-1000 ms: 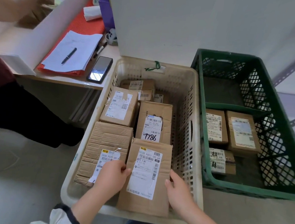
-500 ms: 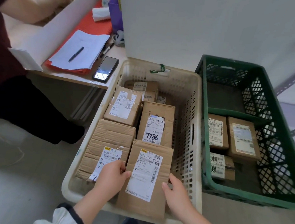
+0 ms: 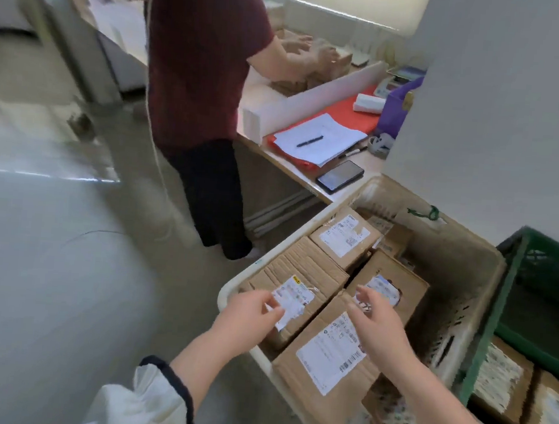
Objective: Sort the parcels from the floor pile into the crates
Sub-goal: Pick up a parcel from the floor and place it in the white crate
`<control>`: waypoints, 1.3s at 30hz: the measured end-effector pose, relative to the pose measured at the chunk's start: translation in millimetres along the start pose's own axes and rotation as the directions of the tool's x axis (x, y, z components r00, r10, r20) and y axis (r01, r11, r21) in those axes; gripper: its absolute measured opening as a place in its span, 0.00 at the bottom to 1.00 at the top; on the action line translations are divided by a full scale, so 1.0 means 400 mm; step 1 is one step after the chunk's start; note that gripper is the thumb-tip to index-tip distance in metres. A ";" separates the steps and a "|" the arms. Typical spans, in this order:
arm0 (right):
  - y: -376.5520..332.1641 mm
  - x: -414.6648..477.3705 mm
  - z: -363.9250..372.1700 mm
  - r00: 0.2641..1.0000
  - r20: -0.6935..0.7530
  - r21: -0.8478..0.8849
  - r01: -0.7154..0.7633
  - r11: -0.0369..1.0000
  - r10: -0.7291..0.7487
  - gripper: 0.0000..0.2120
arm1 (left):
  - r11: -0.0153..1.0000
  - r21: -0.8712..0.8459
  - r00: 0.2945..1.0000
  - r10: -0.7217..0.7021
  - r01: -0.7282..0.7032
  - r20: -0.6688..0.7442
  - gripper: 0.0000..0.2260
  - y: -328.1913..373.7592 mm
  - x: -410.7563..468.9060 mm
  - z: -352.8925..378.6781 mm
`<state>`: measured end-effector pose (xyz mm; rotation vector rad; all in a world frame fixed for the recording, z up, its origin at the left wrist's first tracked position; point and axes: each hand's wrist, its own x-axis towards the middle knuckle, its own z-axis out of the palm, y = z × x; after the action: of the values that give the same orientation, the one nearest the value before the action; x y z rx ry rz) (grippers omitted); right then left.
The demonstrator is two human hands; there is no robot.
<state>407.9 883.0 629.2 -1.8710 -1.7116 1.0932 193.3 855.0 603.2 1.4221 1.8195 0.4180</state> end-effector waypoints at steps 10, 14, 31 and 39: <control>-0.415 -0.135 0.315 0.886 0.173 0.094 0.421 0.902 -0.431 0.17 | 0.974 -0.207 0.902 -0.173 0.096 -0.396 0.08 -0.199 -0.271 -0.273; -0.546 -0.284 0.484 0.816 0.220 0.172 0.507 0.845 -0.534 0.16 | 0.955 -0.251 0.822 -0.266 0.155 -0.504 0.07 -0.363 -0.489 -0.390; -0.688 -1.472 1.397 -0.027 0.870 0.415 0.578 0.702 -0.492 0.12 | 0.424 -0.860 -0.152 -0.866 0.285 -0.477 0.08 -1.054 -1.844 -0.253; -0.610 -1.825 1.612 -0.399 0.900 0.422 0.701 0.575 -0.173 0.12 | 0.070 -0.992 -0.565 -0.825 -0.109 0.003 0.09 -1.043 -2.193 0.113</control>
<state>-204.2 87.1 611.7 0.6271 -3.1560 1.9222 13.2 -100.4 619.9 -1.6099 2.4403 1.4637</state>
